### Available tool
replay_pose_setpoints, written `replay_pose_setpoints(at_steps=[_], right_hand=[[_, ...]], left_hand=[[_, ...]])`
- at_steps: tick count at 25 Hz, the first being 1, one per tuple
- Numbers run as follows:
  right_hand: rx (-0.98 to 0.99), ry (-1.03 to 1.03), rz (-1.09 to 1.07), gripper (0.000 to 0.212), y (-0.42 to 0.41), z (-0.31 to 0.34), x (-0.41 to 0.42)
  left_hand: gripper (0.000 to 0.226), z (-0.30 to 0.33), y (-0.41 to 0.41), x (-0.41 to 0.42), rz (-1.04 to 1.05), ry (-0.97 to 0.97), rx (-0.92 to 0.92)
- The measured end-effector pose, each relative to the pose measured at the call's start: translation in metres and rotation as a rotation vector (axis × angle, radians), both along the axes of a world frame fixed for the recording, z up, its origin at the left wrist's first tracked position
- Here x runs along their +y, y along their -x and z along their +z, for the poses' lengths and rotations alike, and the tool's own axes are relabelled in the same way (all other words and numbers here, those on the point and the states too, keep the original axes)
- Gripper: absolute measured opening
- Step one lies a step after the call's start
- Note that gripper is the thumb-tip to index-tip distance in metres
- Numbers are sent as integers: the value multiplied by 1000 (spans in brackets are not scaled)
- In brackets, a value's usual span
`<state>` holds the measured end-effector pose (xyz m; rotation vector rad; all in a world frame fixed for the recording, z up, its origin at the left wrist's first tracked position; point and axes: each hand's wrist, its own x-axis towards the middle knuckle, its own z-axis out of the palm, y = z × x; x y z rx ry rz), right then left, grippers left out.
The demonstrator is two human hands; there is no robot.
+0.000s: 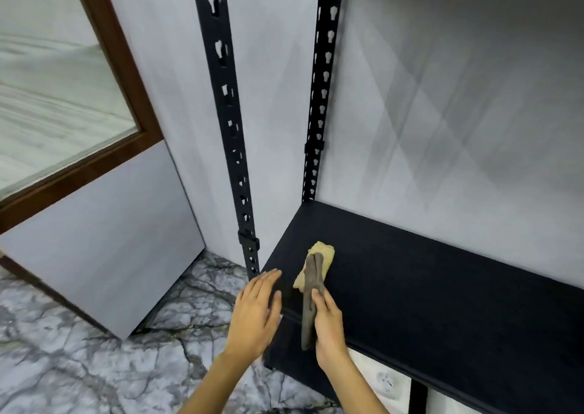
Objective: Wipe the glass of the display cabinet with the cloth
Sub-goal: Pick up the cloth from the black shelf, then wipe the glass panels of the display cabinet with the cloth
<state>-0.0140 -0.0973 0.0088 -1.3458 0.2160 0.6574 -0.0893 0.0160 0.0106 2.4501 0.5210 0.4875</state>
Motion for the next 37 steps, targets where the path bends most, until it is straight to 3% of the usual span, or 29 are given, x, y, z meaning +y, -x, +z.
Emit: replay_pose_setpoints(at_steps=[3,6,10,15,21,26,30,34,37], right_hand=[[132,-202,75,28,36,20,13],[149,-224,283,30,72,40,51],[-35,-198,535,17,125,61,121],[-360,-80,772,53,215,75,228],[-477,-125,907,49,330,82,338],[-561,-218,979,57,404,99,414],[-484,-202,997,57,432,96,492],[-140,-197,982,53,447,73,595],[13,-237,949,49,443,62,676]], left_hand=[[52,5,41,25,200,90,-88],[45,8,90,57,365,148,-70],[39,14,162,101,529,174,-89],[33,26,269,176,711,161,-100],[35,38,403,264,858,140,-83],[37,55,478,343,896,123,-93],[36,60,498,416,840,137,-108],[32,53,503,520,819,105,-132],[35,51,507,594,839,112,-126]])
